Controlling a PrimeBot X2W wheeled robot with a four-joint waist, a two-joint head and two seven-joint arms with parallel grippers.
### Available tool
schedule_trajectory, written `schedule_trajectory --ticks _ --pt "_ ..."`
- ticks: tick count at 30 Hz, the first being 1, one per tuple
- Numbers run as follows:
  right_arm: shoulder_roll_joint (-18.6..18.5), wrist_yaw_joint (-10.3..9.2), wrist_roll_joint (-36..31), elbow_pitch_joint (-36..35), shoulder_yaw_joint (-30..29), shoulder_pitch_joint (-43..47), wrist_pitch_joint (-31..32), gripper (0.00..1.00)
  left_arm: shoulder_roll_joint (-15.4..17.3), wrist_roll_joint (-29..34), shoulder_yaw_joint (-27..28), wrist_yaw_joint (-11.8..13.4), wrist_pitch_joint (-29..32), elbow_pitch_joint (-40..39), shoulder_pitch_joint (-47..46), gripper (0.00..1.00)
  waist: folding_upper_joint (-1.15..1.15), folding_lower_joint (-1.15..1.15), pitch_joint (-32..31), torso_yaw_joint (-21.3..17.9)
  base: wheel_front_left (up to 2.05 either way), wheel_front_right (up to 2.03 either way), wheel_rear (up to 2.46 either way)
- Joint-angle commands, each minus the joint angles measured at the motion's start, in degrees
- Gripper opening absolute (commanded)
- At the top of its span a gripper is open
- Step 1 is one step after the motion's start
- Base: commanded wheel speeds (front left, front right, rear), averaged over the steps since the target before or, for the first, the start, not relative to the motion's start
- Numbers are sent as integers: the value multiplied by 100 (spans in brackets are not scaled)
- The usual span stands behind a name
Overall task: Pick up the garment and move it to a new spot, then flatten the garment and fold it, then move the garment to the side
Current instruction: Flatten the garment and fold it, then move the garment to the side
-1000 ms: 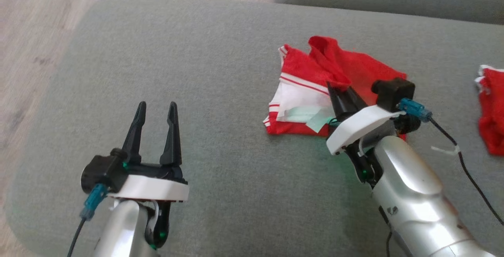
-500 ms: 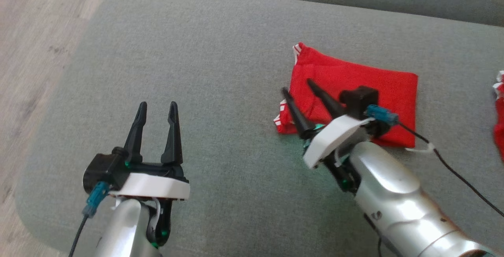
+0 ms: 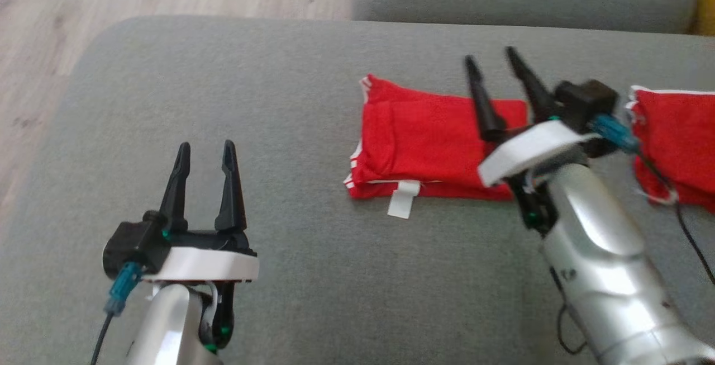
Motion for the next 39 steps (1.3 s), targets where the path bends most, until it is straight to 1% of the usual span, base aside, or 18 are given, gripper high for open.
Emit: schedule_trajectory --ticks 1,4,8,11,14,17,20,28,32,39 --pt "81 -4 -167 -237 -89 151 -61 100 52 32 220 25 -29 -227 -125 100 0 0 -43 -126 0 0 0" --pt "81 -4 -662 -611 -746 590 -61 100 52 40 261 32 -29 -283 -66 100 0 0 -80 -283 0 0 0" --pt "81 -4 -974 -1146 -1341 1193 -61 100 52 147 286 27 -29 -323 15 100 0 0 -104 -456 0 0 0" --pt "81 -4 -981 -1520 -1625 1655 -62 100 52 121 329 46 -29 -330 117 100 0 0 -144 -574 0 0 0" --pt "81 -4 -841 -1806 -1834 2061 -62 100 52 97 353 74 -29 -351 223 100 0 0 -174 -661 0 0 0" --pt "81 -4 -837 -2027 -1930 2346 -62 100 52 147 360 91 -29 -336 299 100 0 0 -186 -722 0 0 0" --pt "81 -4 -790 -2101 -1918 2489 -62 100 52 265 360 86 -29 -290 326 100 0 0 -197 -767 0 0 0" --pt "81 -4 -705 -2157 -1915 2522 -62 100 52 266 307 55 -29 -255 248 100 0 0 -178 -704 0 0 0" --pt "81 -4 -606 -2035 -1906 2414 -62 100 52 250 225 54 -29 -300 173 100 0 0 -45 -609 0 0 0" --pt "81 -4 -619 -1657 -1797 1848 95 100 52 268 97 20 -29 -324 -13 100 0 0 357 -415 0 0 0"
